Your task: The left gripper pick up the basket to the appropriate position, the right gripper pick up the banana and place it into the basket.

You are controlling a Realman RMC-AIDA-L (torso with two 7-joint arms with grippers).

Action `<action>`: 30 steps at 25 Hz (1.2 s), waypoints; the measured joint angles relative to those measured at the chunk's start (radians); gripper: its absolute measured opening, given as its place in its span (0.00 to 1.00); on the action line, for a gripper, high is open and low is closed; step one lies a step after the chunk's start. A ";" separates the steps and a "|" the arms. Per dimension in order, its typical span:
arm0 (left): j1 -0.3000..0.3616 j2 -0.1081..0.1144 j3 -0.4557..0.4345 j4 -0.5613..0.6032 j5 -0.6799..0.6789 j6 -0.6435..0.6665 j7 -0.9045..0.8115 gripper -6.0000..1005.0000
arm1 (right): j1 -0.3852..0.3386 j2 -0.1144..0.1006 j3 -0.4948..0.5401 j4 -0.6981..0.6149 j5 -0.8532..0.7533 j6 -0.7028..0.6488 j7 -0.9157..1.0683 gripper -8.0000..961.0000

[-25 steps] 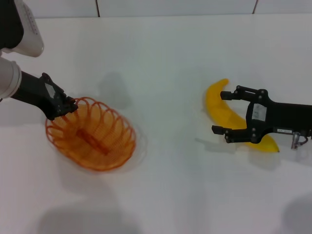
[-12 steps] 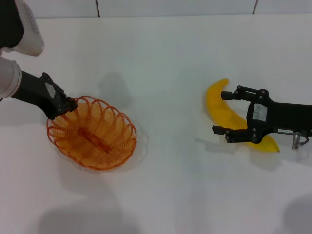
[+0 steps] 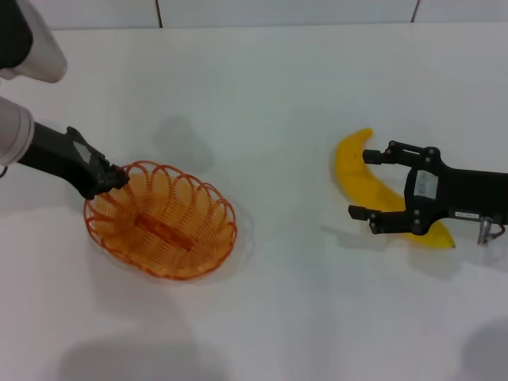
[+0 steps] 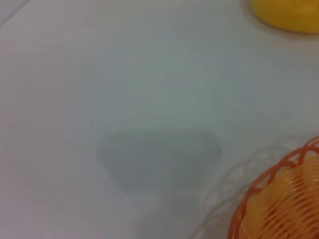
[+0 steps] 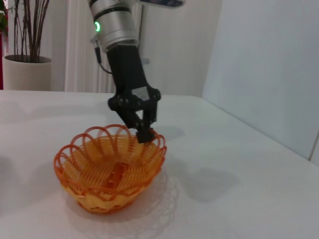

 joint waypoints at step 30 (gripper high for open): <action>-0.028 0.000 -0.007 -0.194 -0.235 -0.233 -0.323 0.06 | 0.001 0.004 0.006 0.000 0.054 0.000 -0.006 0.92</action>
